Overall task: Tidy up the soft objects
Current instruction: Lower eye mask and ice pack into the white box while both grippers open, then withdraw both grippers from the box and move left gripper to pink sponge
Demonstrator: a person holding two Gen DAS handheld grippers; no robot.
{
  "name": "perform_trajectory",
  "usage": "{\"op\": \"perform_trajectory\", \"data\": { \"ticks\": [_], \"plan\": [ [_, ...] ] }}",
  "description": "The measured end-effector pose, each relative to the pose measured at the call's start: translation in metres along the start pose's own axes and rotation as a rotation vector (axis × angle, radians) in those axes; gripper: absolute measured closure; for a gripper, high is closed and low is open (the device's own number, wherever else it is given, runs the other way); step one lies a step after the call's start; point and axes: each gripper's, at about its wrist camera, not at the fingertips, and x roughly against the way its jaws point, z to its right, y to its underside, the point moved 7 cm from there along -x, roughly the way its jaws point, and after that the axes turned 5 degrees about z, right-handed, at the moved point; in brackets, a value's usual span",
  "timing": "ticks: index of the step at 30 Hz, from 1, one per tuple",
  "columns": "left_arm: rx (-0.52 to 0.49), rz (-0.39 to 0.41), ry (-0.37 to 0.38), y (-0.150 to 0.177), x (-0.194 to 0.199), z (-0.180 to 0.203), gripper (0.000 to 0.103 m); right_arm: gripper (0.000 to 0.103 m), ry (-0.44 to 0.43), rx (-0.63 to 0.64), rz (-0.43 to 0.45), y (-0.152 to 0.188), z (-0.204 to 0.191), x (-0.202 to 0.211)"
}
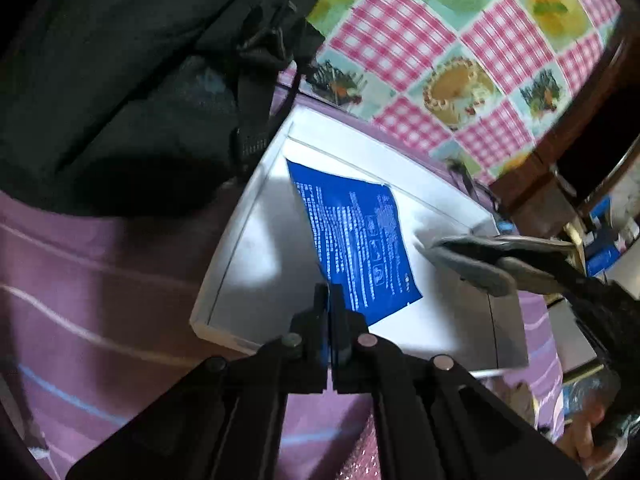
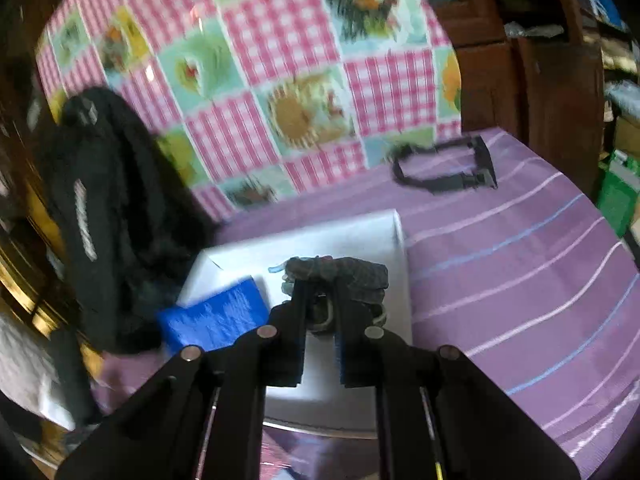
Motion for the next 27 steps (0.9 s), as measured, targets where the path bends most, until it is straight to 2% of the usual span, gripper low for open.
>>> {"op": "perform_trajectory", "data": {
  "ticks": [2,4,10,13,15,18,20,21,22,24,26,27],
  "plan": [
    [-0.007,-0.032,-0.009,0.007,0.003,0.003,0.103,0.09,-0.027,0.047,-0.103,0.018,-0.002,-0.005],
    [-0.006,-0.069,-0.015,0.015,0.005,0.007,0.103,0.089,-0.042,0.068,-0.155,0.028,0.0,0.0],
    [-0.048,-0.098,-0.064,0.036,0.019,0.024,0.103,0.088,0.04,0.077,-0.32,0.056,0.021,0.002],
    [-0.027,-0.086,-0.072,0.036,0.02,0.025,0.103,0.084,0.019,0.087,-0.325,0.06,0.024,-0.001],
    [-0.015,-0.061,-0.072,0.031,0.022,0.025,0.098,0.082,-0.032,0.05,-0.344,0.06,0.024,-0.001],
    [0.001,-0.007,-0.088,0.028,0.037,0.026,0.078,0.081,-0.121,0.0,-0.331,0.055,0.025,0.013],
    [-0.05,0.064,-0.117,0.027,0.055,0.035,0.052,0.066,-0.15,0.006,-0.278,0.051,0.023,0.027],
    [-0.08,0.097,-0.129,0.027,0.063,0.04,0.05,0.047,-0.15,0.017,-0.248,0.047,0.022,0.035],
    [-0.124,0.148,-0.142,0.027,0.076,0.051,0.049,0.033,-0.148,0.028,-0.212,0.045,0.021,0.046],
    [-0.18,0.212,-0.132,0.03,0.096,0.07,0.046,0.03,-0.163,0.042,-0.18,0.041,0.017,0.058],
    [-0.197,0.245,-0.107,0.036,0.112,0.083,0.03,0.03,-0.18,0.073,-0.157,0.039,0.012,0.073],
    [-0.198,0.263,-0.103,0.039,0.121,0.089,0.027,0.03,-0.18,0.092,-0.147,0.039,0.011,0.081]
  ]
}}
